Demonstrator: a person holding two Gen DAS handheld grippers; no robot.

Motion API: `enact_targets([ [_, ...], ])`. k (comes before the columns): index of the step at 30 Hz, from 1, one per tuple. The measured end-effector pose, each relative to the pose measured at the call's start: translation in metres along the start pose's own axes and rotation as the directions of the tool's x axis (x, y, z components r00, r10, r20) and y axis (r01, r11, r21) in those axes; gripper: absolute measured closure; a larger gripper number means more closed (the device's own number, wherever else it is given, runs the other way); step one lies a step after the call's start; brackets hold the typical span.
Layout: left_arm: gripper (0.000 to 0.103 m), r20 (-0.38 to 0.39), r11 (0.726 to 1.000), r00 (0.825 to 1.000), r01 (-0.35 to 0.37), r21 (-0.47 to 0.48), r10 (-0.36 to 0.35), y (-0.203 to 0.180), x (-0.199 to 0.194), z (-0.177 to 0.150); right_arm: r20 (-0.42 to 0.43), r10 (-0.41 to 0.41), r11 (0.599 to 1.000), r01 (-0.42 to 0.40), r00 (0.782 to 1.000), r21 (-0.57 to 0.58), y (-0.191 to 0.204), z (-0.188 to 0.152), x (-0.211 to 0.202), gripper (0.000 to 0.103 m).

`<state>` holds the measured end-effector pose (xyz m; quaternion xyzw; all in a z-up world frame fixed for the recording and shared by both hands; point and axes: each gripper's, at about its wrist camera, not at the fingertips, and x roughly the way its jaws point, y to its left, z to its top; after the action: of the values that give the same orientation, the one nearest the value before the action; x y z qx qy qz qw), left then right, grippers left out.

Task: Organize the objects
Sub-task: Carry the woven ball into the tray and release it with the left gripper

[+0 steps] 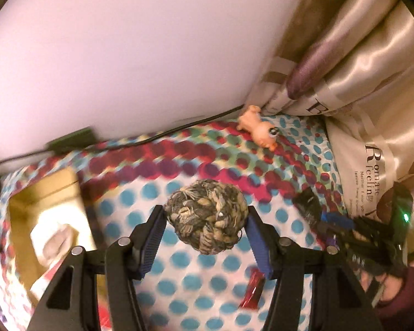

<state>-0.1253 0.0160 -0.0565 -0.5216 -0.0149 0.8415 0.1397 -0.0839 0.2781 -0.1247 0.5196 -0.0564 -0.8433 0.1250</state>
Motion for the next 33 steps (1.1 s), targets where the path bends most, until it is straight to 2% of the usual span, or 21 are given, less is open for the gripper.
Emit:
enact_targets([
  [6,0.044,0.014,0.991,0.997,-0.079,-0.107,0.081,0.048,-0.049,-0.043,-0.012,-0.037,0.999,0.037,0.999,-0.022,0.008,-0.001,0.003,0.045],
  [13,0.044,-0.023,0.962,0.987,-0.162,-0.22,0.161,0.102,-0.081,-0.093,-0.048,-0.076,0.996,0.074,0.996,-0.047,0.014,-0.013,0.007,0.044],
  [17,0.044,-0.049,0.949,0.982,-0.188,-0.253,0.181,0.119,-0.086,-0.114,-0.071,-0.08,0.996,0.077,0.994,-0.043,0.014,-0.019,0.011,0.051],
  [22,0.044,-0.063,0.948,0.982,-0.187,-0.256,0.177,0.123,-0.087,-0.13,-0.075,-0.083,0.996,0.08,0.994,-0.042,0.018,-0.021,0.01,0.056],
  [25,0.044,-0.077,0.952,0.981,-0.193,-0.239,0.179,0.12,-0.087,-0.138,-0.075,-0.108,0.993,0.104,0.991,-0.048,0.019,-0.021,0.01,0.062],
  [27,0.044,-0.088,0.953,0.98,-0.196,-0.233,0.18,0.119,-0.086,-0.146,-0.072,-0.115,0.993,0.112,0.991,-0.047,0.018,-0.02,0.009,0.071],
  [33,0.043,-0.122,0.955,0.98,-0.181,-0.234,0.156,0.116,-0.079,-0.167,-0.074,-0.123,0.991,0.119,0.99,-0.053,0.017,-0.019,0.01,0.071],
])
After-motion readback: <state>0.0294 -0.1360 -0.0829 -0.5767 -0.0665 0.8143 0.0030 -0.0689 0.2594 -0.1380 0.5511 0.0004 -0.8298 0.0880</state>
